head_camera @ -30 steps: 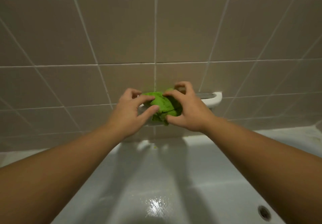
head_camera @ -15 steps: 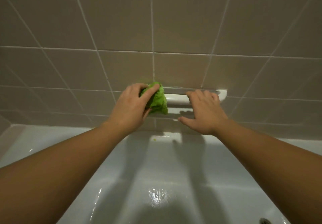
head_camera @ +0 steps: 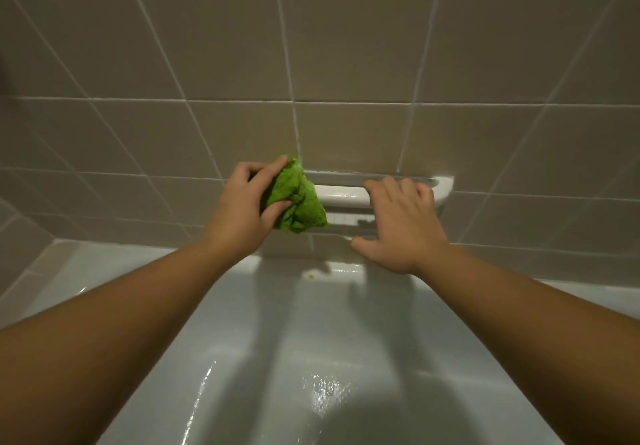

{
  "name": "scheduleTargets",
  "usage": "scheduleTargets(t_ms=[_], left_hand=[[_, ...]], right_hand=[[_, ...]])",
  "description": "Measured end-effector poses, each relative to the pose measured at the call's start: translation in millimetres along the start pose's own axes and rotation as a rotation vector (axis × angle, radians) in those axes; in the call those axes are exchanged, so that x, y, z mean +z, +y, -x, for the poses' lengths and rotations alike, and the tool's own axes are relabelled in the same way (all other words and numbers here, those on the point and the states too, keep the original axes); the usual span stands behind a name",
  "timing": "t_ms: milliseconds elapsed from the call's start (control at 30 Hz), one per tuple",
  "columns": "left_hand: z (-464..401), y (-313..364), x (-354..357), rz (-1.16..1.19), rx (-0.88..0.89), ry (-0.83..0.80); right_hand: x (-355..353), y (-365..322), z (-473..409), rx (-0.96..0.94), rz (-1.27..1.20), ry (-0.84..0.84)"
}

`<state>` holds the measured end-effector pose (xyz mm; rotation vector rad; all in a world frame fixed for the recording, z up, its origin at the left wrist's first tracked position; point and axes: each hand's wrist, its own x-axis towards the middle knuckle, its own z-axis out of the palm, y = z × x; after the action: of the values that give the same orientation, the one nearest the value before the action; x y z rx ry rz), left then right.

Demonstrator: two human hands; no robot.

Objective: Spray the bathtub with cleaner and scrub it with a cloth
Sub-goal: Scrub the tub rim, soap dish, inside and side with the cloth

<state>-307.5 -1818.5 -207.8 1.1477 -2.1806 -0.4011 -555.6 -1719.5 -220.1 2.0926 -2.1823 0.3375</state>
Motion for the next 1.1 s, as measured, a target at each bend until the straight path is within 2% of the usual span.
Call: scheduleTargets(t_ms=[67, 133, 267, 367, 467, 567, 633, 733, 833, 900, 967, 1033, 1100], left_hand=[[1, 7, 1, 0.037, -0.079, 0.015], [4, 19, 10, 0.027, -0.056, 0.015], [-8, 39, 5, -0.175, 0.073, -0.152], [-17, 59, 4, -0.184, 0.025, -0.204], [-23, 84, 24, -0.128, 0.015, -0.189], [-29, 98, 43, 0.003, 0.105, -0.186], [-32, 95, 39, 0.050, 0.170, -0.252], [-33, 73, 23, 0.006, 0.251, -0.342], [-36, 49, 11, 0.082, 0.203, -0.304], [-38, 42, 10, 0.028, 0.212, -0.264], [-37, 41, 11, 0.079, 0.136, -0.241], [-35, 39, 14, 0.138, 0.087, -0.250], [-34, 35, 16, 0.090, 0.096, -0.249]], right_hand=[[-1, 0, 1, -0.002, -0.019, 0.000], [-2, 0, 2, -0.001, -0.028, 0.003], [-4, 2, 1, -0.023, -0.035, -0.027], [-4, 5, 1, -0.038, -0.064, -0.051], [-10, 7, 2, 0.007, -0.251, -0.046], [-16, 8, 6, 0.145, -0.544, 0.152], [-20, 6, 11, 0.167, -0.603, 0.170], [-22, 5, 16, 0.124, -0.497, 0.130], [-23, 2, 14, 0.059, -0.328, 0.180], [-26, -7, 10, -0.001, -0.273, 0.148], [-25, -16, 6, -0.043, -0.183, 0.105], [-23, -14, 4, -0.036, -0.110, 0.114], [-22, 0, 11, 0.032, -0.076, 0.175]])
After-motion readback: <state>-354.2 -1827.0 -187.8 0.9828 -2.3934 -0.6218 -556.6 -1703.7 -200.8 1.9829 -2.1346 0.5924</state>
